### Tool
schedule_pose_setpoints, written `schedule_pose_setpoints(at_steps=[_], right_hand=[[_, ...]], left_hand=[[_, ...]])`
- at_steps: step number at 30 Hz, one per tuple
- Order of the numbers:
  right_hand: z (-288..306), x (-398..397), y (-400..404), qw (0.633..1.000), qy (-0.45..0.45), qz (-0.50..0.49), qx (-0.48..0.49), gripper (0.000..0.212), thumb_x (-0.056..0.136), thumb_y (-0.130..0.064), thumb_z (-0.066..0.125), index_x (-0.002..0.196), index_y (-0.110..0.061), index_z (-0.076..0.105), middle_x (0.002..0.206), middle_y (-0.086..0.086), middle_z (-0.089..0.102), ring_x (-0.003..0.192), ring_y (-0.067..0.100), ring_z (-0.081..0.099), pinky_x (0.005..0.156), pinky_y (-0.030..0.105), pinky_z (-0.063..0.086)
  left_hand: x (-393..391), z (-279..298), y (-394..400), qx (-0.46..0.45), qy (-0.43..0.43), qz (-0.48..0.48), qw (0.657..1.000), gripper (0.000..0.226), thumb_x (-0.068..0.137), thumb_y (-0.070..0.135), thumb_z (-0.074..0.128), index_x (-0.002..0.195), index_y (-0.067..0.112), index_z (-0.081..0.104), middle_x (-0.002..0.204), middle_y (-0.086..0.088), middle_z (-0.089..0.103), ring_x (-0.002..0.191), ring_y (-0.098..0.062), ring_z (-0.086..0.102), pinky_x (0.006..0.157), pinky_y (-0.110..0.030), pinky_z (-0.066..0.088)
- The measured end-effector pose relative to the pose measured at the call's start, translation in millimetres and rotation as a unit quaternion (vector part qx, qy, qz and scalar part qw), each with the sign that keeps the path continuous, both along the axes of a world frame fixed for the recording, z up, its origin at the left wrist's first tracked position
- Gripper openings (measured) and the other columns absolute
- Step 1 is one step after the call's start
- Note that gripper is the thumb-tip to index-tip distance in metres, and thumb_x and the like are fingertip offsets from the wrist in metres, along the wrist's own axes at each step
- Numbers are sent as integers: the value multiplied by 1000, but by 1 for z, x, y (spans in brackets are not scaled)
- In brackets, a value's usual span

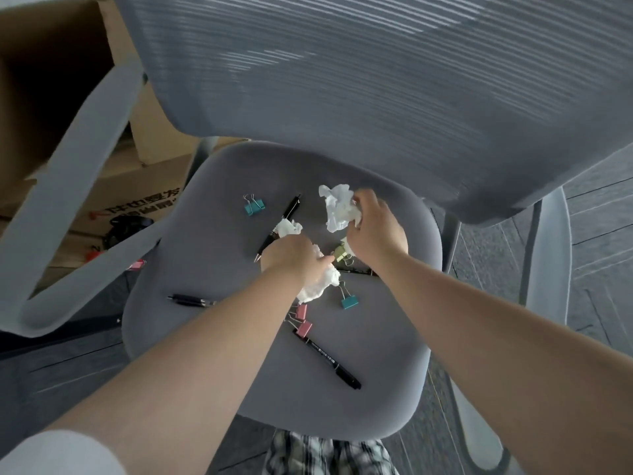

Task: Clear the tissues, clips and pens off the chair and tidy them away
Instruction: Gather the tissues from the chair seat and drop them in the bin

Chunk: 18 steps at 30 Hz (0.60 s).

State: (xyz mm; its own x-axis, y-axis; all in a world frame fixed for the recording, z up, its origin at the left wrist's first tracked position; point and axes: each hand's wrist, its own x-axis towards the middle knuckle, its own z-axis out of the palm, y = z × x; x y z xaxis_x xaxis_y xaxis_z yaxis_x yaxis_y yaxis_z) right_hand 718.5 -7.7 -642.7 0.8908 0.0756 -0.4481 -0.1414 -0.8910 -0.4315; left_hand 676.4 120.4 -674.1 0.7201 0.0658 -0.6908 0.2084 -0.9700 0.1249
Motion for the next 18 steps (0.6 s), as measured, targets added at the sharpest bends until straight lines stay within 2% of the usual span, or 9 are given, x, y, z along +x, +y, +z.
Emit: schedule_pose_setpoints(at_steps=[2,4,7,10,14,16,18], right_hand=[[-9,6,4,999,9,29,-18,45,87,-9,48,127,-27,41,125,7,46,98,33,58,72,36,43],[-17,9,8,997,25,59,-35,57,87,-8,48,135,-35,35,130,8,39,102,35,58,75,38,45],[-30,11,13,989,85,105,-58,69,88,-9,51,141,-43,26,142,8,27,111,33,53,81,39,44],[-41,8,17,979,109,148,-92,53,88,-11,58,136,-28,43,139,10,31,113,35,52,78,36,45],[-32,2,18,986,76,109,-98,37,87,-5,57,124,-9,54,126,12,50,109,33,56,78,35,47],[-21,-1,16,989,70,100,-82,33,87,-2,56,120,-5,56,123,11,54,104,30,57,76,33,46],[-5,-3,12,991,59,103,-69,32,87,2,54,118,-4,57,118,11,56,97,27,57,72,32,45]], left_hand=[[-2,-8,-1,10,17,-16,1000,44,94,45,39,110,13,64,103,-8,66,87,-28,59,57,-28,38],[-4,-12,-2,4,16,-5,1000,35,93,33,45,112,9,62,106,-10,65,95,-30,62,67,-33,46],[-7,-10,0,-17,-16,38,999,28,89,27,52,108,8,60,109,-12,65,100,-31,63,74,-35,46],[-11,-9,8,-54,-13,55,997,28,90,24,49,110,6,57,108,-13,64,100,-32,61,73,-33,42],[-17,3,22,-112,2,66,992,24,92,21,44,106,4,53,92,-10,60,88,-28,55,70,-29,35],[-19,17,26,-122,-15,74,990,22,89,21,48,107,8,53,93,-1,59,91,-26,53,73,-26,33],[-19,33,28,-118,-24,82,989,26,89,20,49,112,9,52,81,12,46,98,-25,53,76,-24,31]])
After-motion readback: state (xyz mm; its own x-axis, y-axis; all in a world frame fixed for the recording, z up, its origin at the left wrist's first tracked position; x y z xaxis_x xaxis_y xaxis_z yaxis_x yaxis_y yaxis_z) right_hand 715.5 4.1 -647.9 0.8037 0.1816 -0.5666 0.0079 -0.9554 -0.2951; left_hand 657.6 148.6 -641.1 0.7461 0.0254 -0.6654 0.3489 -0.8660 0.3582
